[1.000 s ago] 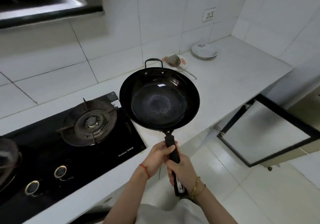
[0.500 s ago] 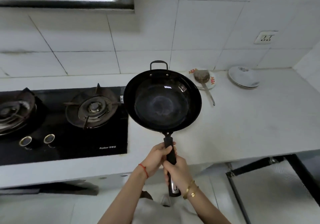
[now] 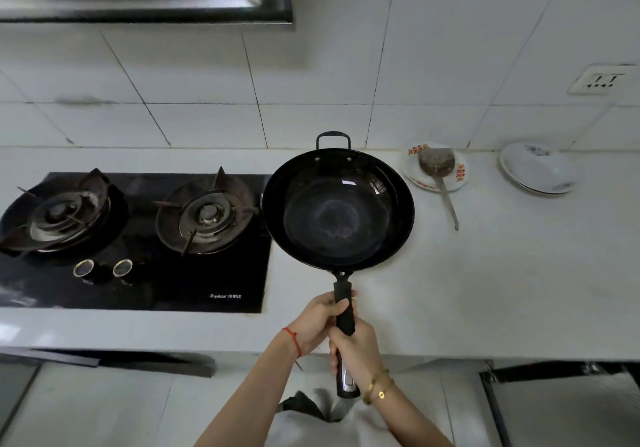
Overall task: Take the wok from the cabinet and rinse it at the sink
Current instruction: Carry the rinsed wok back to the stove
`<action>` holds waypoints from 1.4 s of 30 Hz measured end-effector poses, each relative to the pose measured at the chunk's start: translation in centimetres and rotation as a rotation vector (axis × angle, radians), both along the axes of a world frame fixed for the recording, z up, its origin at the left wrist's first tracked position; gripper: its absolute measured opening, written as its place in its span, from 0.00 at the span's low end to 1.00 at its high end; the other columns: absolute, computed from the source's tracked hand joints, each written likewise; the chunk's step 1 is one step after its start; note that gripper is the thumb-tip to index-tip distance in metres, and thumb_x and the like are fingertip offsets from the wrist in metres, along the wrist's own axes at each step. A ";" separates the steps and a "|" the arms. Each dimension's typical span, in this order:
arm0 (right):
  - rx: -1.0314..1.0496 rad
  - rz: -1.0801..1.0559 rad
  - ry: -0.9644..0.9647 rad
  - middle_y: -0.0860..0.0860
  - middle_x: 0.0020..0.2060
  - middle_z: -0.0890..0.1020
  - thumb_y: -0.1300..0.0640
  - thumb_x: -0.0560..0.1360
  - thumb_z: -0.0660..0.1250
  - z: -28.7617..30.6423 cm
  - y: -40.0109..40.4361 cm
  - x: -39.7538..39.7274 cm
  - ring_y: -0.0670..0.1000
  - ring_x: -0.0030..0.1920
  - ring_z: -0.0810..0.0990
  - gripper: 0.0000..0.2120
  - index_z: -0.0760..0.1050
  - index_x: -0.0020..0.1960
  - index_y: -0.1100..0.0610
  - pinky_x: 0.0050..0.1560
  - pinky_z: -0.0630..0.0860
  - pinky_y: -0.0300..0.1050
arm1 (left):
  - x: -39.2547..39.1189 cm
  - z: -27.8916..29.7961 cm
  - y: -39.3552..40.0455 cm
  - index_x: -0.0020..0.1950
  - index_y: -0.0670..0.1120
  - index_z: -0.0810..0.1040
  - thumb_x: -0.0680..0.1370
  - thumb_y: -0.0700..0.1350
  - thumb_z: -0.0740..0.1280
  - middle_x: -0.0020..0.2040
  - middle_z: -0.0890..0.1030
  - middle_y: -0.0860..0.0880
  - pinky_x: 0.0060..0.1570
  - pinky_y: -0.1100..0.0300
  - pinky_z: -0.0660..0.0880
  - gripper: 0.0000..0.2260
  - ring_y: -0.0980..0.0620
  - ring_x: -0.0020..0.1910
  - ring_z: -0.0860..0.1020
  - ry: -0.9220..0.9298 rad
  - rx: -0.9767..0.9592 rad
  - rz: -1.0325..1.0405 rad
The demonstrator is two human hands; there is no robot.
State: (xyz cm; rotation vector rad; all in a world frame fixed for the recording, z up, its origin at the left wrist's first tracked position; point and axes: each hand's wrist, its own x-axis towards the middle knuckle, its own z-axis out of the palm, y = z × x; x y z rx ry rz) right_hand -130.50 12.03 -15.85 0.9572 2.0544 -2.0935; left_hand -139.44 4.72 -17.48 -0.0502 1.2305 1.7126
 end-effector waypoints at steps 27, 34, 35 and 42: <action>0.046 0.015 -0.032 0.56 0.20 0.73 0.66 0.75 0.60 -2.3 -0.4 -1.2 0.56 0.19 0.72 0.11 0.69 0.33 0.61 0.23 0.69 0.42 | -1.4 -2.0 -0.5 0.68 0.37 0.71 0.78 0.39 0.64 0.48 0.77 0.45 0.63 0.55 0.73 0.19 0.49 0.50 0.76 -0.036 0.044 -0.062; 0.042 0.066 -0.043 0.57 0.21 0.74 0.66 0.76 0.60 -2.2 -0.5 -1.2 0.54 0.18 0.72 0.09 0.70 0.37 0.62 0.22 0.70 0.41 | -1.6 -2.1 -0.9 0.68 0.37 0.71 0.79 0.37 0.63 0.48 0.78 0.45 0.61 0.55 0.73 0.17 0.48 0.50 0.77 -0.086 0.051 -0.059; 0.029 0.070 -0.048 0.56 0.21 0.74 0.66 0.77 0.60 -2.1 -0.5 -1.1 0.53 0.18 0.73 0.08 0.70 0.38 0.63 0.22 0.70 0.40 | -1.5 -2.1 -0.9 0.68 0.37 0.72 0.79 0.36 0.62 0.47 0.78 0.44 0.60 0.55 0.73 0.16 0.48 0.51 0.77 -0.085 0.042 -0.059; 0.003 0.143 -0.083 0.55 0.21 0.75 0.63 0.78 0.58 -2.3 -0.1 -0.9 0.55 0.19 0.74 0.08 0.71 0.40 0.63 0.24 0.71 0.42 | -1.3 -2.0 -1.0 0.68 0.36 0.72 0.80 0.34 0.60 0.53 0.79 0.42 0.64 0.52 0.73 0.16 0.46 0.54 0.79 -0.108 0.043 -0.020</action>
